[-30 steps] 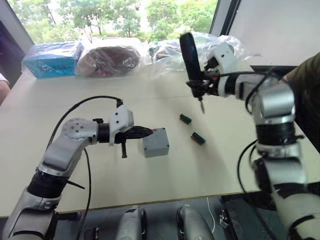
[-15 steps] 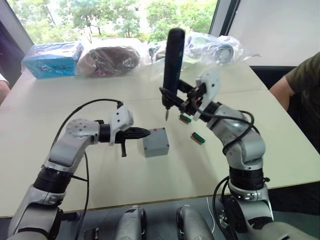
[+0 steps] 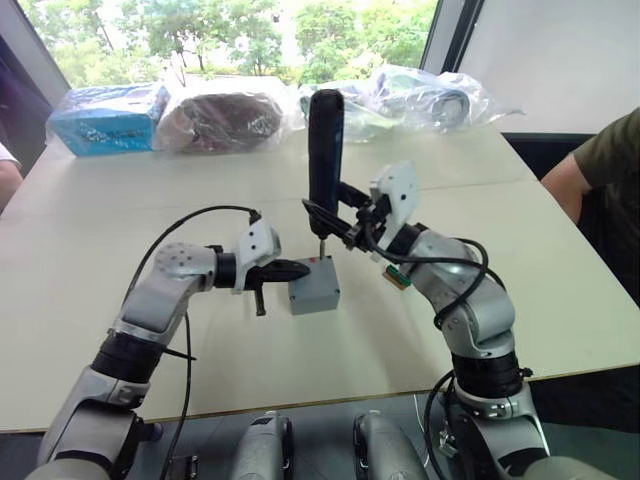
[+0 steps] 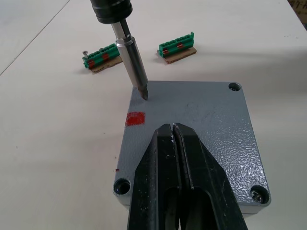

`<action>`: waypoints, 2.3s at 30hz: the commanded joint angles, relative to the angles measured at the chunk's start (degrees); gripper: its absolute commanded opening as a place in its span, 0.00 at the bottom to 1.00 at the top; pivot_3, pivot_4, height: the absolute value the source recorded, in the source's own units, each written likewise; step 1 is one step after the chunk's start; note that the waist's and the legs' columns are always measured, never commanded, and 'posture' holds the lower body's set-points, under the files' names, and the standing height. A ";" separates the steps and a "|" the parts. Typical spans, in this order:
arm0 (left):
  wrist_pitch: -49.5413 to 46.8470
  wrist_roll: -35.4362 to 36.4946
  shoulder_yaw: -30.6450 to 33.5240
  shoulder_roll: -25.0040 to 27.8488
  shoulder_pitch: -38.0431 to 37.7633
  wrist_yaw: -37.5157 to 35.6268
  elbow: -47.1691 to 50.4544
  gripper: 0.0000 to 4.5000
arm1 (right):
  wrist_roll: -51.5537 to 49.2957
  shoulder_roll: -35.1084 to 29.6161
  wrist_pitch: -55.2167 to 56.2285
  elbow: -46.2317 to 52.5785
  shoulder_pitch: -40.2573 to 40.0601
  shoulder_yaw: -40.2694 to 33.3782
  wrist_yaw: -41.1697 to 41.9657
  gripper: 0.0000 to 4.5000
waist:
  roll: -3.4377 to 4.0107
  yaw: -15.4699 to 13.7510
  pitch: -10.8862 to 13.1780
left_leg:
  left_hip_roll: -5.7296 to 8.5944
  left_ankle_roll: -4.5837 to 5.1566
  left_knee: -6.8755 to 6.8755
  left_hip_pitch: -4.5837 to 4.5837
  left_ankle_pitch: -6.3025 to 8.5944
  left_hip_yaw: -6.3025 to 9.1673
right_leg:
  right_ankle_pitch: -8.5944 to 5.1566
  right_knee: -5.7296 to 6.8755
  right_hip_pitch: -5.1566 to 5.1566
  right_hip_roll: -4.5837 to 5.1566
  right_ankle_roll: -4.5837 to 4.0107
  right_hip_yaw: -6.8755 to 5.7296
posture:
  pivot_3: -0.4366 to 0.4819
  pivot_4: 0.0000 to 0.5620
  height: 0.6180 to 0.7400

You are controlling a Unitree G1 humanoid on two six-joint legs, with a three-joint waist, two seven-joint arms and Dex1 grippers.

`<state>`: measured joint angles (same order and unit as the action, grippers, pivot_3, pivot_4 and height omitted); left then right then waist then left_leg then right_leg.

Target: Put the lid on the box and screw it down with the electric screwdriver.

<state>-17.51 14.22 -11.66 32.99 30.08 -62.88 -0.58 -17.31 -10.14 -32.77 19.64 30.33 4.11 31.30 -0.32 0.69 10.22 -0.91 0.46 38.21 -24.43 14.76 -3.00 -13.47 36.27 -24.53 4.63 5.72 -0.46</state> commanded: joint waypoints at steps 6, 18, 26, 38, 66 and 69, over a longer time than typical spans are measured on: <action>-0.40 -0.95 -0.93 -0.14 -0.92 0.40 1.27 0.00 | 0.22 -0.29 5.08 3.51 -1.33 0.11 -1.73 0.41 | 0.00 -0.04 0.00 | 0.00 0.00 0.00 0.00 0.00 0.01 | 0.00 0.00 0.01 0.00 0.00 0.00 | 0.48 0.27 1.00; -0.58 -1.30 -1.11 0.22 -2.05 0.39 2.26 0.00 | 3.04 -2.06 9.40 0.76 -2.50 2.01 -1.76 0.41 | -0.01 -0.03 0.00 | 0.00 0.00 0.00 0.02 0.00 0.00 | 0.00 0.00 0.02 0.00 0.00 0.00 | 0.48 0.27 1.00; -0.58 -1.55 -1.26 0.34 -2.29 0.30 1.92 0.00 | 3.36 -3.07 8.90 -0.64 -3.93 3.92 -0.59 0.41 | -0.02 -0.03 -0.03 | 0.00 0.00 0.00 0.04 0.00 0.01 | 0.00 0.00 0.05 0.00 0.00 0.00 | 0.48 0.27 1.00; -0.13 -2.88 -2.02 0.57 -2.46 0.55 1.92 0.00 | 2.74 -4.14 2.71 -2.25 -7.98 6.72 0.26 0.41 | -0.51 0.05 -0.69 | -0.04 0.02 -0.13 0.79 0.02 0.00 | -0.05 -0.10 0.76 0.00 -0.05 0.00 | 0.48 0.27 1.00; 1.16 -4.53 -2.41 0.91 -4.12 0.47 1.66 0.00 | 1.73 -7.47 -16.13 -7.75 -3.30 9.41 -2.38 0.41 | -0.58 0.09 -2.44 | -0.39 0.06 -0.37 1.35 0.09 0.01 | -0.41 -0.24 1.21 0.06 -0.68 -0.03 | 0.48 0.27 1.00; 1.14 -4.50 -2.42 0.93 -4.23 0.46 1.65 0.00 | 1.87 -8.18 -16.02 -7.88 -3.66 9.93 -2.12 0.41 | -0.60 0.02 -2.53 | -0.39 0.05 -0.38 1.35 0.09 0.03 | -0.42 -0.30 1.21 0.11 -0.69 -0.06 | 0.48 0.27 1.00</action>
<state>-16.00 10.50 -13.27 33.59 26.62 -62.29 0.89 -16.95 -16.73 -41.95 19.37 30.89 9.10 28.32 -0.92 0.71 7.70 -1.30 0.51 37.82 -23.07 14.85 -2.96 -13.89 35.95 -23.34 4.78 5.03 -0.53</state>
